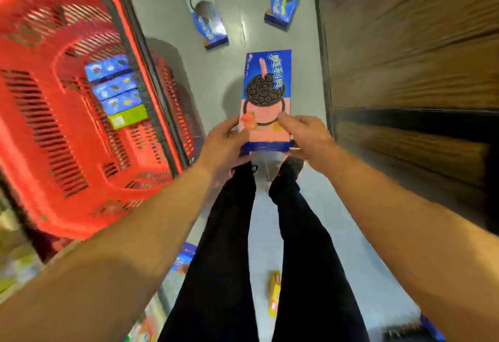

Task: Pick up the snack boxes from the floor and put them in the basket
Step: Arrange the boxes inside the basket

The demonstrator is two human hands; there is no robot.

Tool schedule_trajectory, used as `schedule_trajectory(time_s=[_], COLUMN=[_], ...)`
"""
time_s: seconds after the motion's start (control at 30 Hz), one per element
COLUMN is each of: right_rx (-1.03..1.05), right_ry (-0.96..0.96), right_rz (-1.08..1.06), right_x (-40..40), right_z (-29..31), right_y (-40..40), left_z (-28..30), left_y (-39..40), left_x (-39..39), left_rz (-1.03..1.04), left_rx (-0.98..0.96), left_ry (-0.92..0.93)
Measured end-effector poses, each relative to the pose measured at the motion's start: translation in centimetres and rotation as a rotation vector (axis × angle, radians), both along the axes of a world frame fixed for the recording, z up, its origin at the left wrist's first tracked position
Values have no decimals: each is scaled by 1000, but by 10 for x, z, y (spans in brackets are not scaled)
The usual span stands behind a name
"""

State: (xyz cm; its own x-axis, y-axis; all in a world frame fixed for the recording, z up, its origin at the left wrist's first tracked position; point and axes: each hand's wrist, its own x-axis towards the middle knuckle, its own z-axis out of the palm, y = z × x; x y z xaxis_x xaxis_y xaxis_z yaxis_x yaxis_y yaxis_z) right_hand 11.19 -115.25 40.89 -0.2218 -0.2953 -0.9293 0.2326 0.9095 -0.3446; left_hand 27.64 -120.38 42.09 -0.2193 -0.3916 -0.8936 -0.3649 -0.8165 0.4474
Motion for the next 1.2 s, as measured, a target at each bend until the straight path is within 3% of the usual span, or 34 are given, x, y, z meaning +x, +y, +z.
schedule_trajectory(time_s=[0.1, 0.23, 0.4, 0.5, 0.73, 1.0, 1.2], right_rx=[-62, -217, -405, -502, -710, -849, -1000], right_ry=[54, 304, 394, 417, 401, 433, 459], right_rz=[92, 265, 463, 606, 874, 1132, 1193], right_x=[8, 12, 22, 31, 71, 132, 175], right_z=[76, 148, 218, 243, 309, 360, 376], right_y=[8, 25, 54, 72, 119, 148, 156], left_z=[74, 144, 220, 256, 320, 358, 365], left_y=[-1, -7, -6, 15, 115, 210, 247], left_x=[18, 47, 72, 91, 165, 237, 280], left_rz=[-207, -491, -535, -476, -219, -21, 223], left_rx=[-134, -473, -774, -912, -886, -961, -971], left_ry=[-29, -203, -315, -325, -174, -229, -237])
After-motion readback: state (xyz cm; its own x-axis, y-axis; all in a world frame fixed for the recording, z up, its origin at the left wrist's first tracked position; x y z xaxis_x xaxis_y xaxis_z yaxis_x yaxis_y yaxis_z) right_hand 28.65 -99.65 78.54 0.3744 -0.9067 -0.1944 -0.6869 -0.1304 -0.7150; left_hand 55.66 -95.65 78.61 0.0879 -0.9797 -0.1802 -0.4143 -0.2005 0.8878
